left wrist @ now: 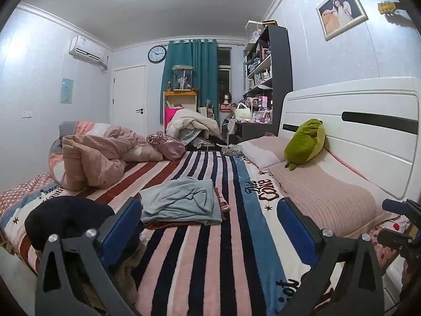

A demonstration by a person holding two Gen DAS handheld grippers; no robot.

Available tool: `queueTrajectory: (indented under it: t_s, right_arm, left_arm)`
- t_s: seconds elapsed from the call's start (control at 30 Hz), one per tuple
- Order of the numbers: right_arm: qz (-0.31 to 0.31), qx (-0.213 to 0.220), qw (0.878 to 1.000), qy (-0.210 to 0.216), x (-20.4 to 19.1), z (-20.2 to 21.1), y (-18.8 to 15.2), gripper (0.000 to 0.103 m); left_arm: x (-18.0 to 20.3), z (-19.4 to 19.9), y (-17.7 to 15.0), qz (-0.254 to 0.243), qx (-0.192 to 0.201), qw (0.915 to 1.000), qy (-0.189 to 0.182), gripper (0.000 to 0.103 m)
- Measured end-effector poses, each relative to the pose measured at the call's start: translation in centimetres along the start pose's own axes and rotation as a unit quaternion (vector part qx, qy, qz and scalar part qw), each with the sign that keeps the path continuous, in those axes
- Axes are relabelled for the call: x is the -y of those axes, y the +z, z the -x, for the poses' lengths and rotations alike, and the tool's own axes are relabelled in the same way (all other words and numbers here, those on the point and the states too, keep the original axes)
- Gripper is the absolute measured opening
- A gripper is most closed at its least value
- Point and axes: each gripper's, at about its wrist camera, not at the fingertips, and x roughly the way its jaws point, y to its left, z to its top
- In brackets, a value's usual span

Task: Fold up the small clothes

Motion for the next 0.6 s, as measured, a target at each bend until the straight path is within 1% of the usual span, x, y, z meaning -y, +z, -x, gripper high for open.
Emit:
queueTrajectory:
  t_s: [0.13, 0.37, 0.6]
  right_arm:
    - [0.002, 0.006, 1.0, -0.01, -0.5, 0.0, 0.2, 0.102]
    - [-0.004, 0.013, 1.0, -0.009, -1.0, 0.2, 0.6, 0.102]
    - [-0.009, 0.009, 1.0, -0.004, -1.3, 0.2, 0.5, 0.102]
  left_arm:
    - [0.0, 0.1, -0.2, -0.002, 0.001, 1.0, 0.005, 0.102]
    - [0.1, 0.3, -0.1, -0.002, 0.003, 0.9999, 0.011, 0.102]
    - [0.2, 0.9, -0.1, -0.002, 0.008, 0.9999, 0.013, 0.102]
